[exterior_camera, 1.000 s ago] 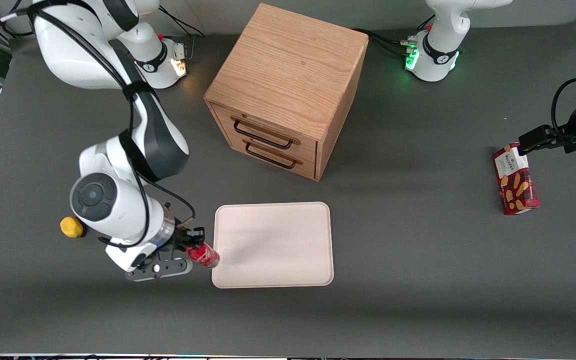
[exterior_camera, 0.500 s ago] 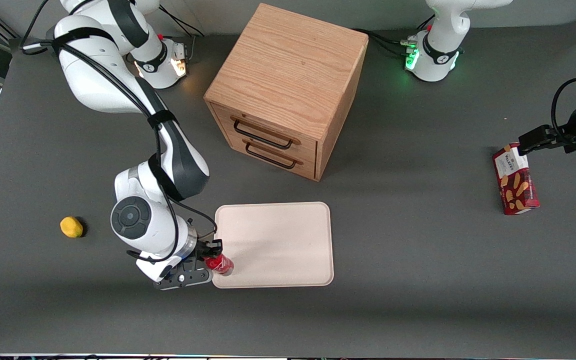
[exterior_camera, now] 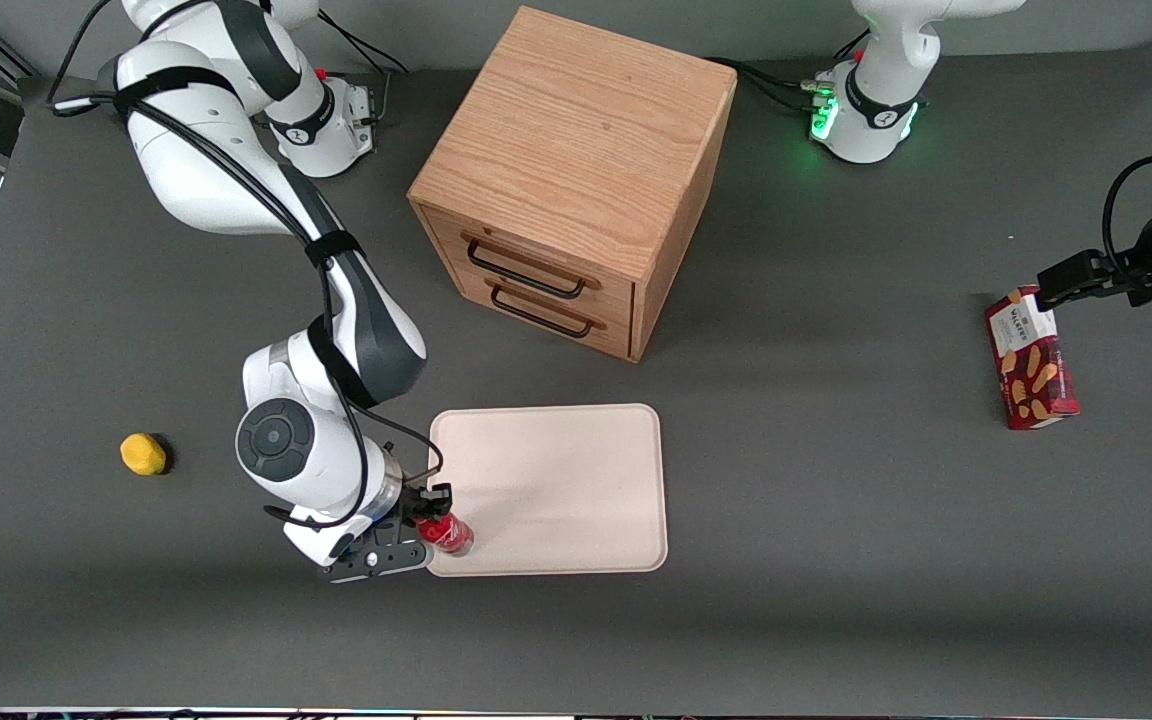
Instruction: Place coke bottle on tray
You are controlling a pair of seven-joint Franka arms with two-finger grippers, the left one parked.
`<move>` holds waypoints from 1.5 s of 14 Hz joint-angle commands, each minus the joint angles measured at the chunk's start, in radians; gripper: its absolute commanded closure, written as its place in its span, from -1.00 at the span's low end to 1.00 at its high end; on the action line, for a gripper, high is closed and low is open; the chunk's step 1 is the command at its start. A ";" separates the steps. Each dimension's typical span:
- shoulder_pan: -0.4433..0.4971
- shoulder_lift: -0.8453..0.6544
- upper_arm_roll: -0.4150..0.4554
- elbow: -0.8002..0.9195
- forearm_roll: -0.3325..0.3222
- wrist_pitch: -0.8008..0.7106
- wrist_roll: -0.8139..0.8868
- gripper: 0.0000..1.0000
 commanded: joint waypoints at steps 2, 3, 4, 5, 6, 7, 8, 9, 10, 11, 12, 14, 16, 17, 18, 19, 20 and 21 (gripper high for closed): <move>-0.002 -0.010 0.006 -0.022 -0.008 0.049 0.006 -1.00; -0.004 -0.011 0.006 -0.023 -0.008 0.053 0.006 -1.00; -0.004 -0.015 0.006 -0.023 -0.008 0.053 0.006 -1.00; -0.005 -0.021 0.006 -0.023 -0.008 0.053 0.006 -1.00; -0.004 -0.025 0.004 -0.023 -0.009 0.049 0.008 -1.00; -0.004 -0.063 0.001 -0.048 -0.009 0.038 0.026 -1.00; -0.010 -0.127 -0.003 -0.116 -0.008 0.032 0.058 -1.00; -0.027 -0.219 -0.005 -0.220 -0.008 0.032 0.072 -1.00; -0.050 -0.320 -0.006 -0.334 -0.002 0.032 0.060 -1.00; -0.064 -0.423 -0.011 -0.446 -0.002 0.030 0.055 -1.00; -0.067 -0.521 -0.034 -0.553 0.004 0.030 0.055 -1.00; -0.067 -0.704 -0.071 -0.724 0.024 0.000 0.057 -1.00; -0.064 -0.874 -0.118 -0.849 0.064 -0.057 0.057 -1.00; -0.064 -0.957 -0.132 -0.908 0.066 -0.089 0.055 -1.00; -0.062 -1.026 -0.163 -0.952 0.067 -0.130 0.055 -1.00; -0.061 -1.091 -0.177 -0.977 0.067 -0.182 0.054 -1.00; -0.061 -1.146 -0.180 -0.987 0.067 -0.236 0.054 -1.00; -0.061 -1.186 -0.187 -0.982 0.067 -0.290 0.051 -1.00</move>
